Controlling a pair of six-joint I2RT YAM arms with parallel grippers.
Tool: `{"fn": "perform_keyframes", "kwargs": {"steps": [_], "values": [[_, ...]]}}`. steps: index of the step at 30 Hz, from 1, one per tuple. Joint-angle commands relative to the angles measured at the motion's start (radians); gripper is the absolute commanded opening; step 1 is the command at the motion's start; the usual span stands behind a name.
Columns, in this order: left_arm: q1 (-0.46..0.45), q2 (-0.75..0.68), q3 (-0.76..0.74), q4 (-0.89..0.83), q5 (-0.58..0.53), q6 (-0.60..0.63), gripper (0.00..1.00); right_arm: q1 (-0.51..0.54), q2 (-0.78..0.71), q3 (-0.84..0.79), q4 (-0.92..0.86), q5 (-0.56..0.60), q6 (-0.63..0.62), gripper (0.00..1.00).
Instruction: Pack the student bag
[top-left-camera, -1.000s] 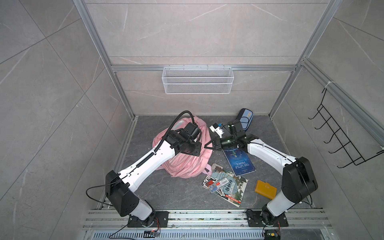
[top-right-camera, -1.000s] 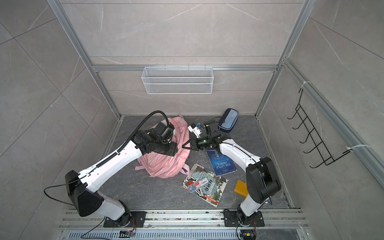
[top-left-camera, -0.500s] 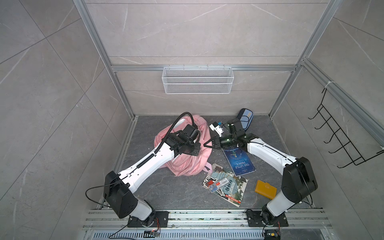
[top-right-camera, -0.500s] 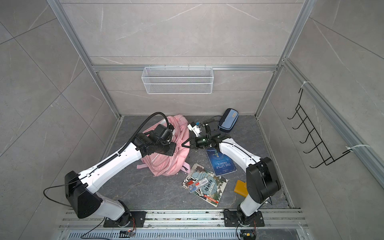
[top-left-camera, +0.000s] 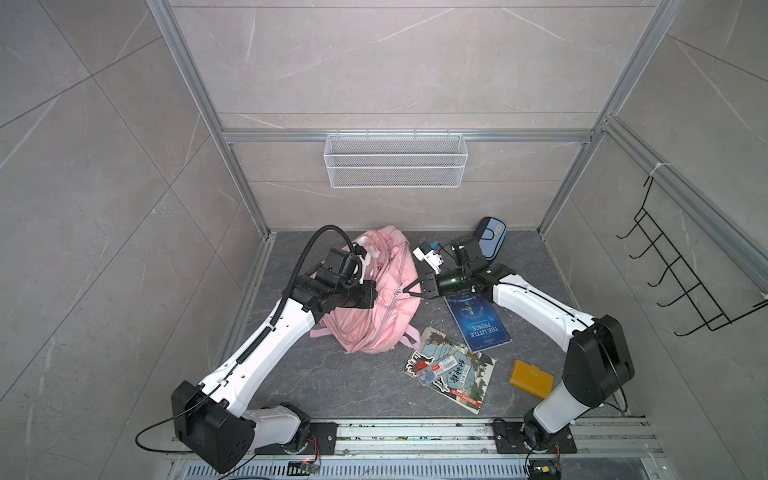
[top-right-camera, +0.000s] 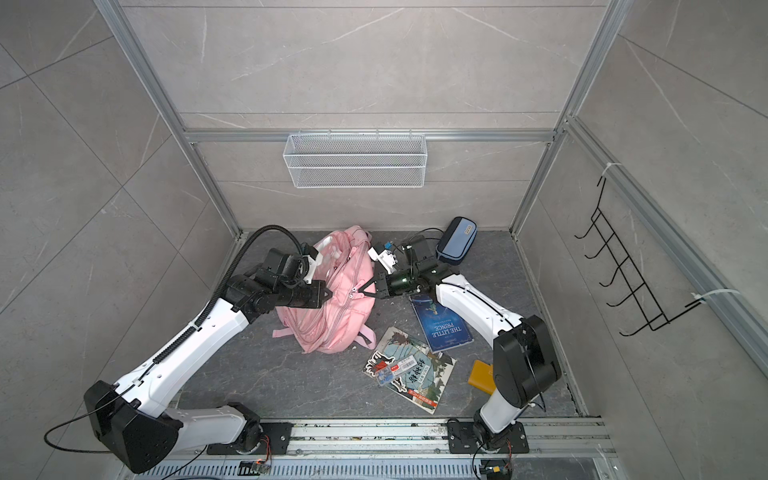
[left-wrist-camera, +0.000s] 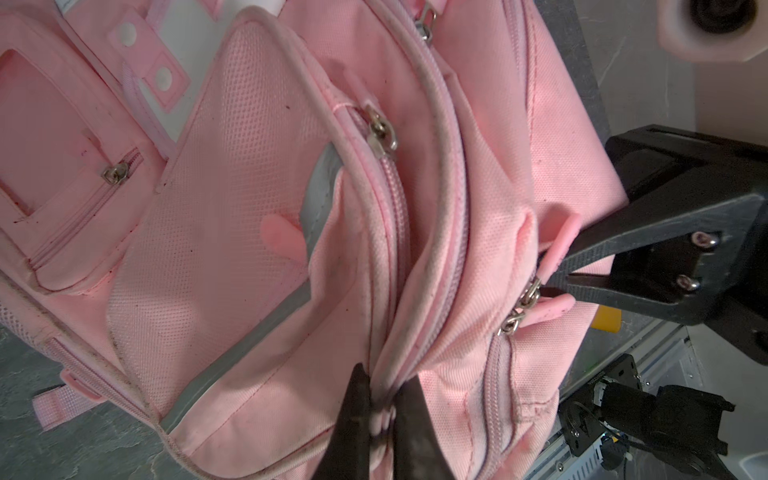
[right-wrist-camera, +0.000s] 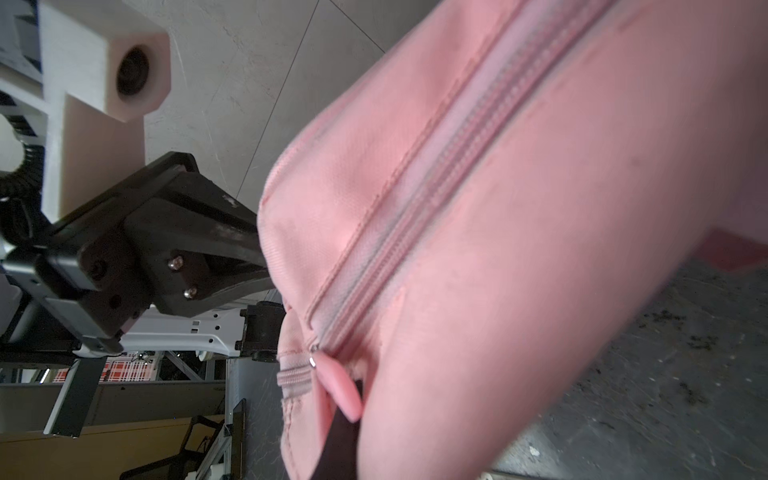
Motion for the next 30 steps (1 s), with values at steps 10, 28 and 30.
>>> {"fn": "perform_keyframes", "kwargs": {"steps": [10,28,30], "values": [[0.057,-0.019,-0.005,0.021,0.087,0.025,0.0,-0.003,-0.155,0.072,-0.41,0.199,-0.329,0.43],[0.057,-0.037,-0.04,-0.059,0.32,0.109,0.0,0.085,-0.04,0.213,-0.454,0.244,-0.752,0.44],[0.057,-0.032,-0.034,-0.068,0.329,0.116,0.0,0.1,-0.022,0.208,-0.453,0.231,-0.762,0.43]]}}
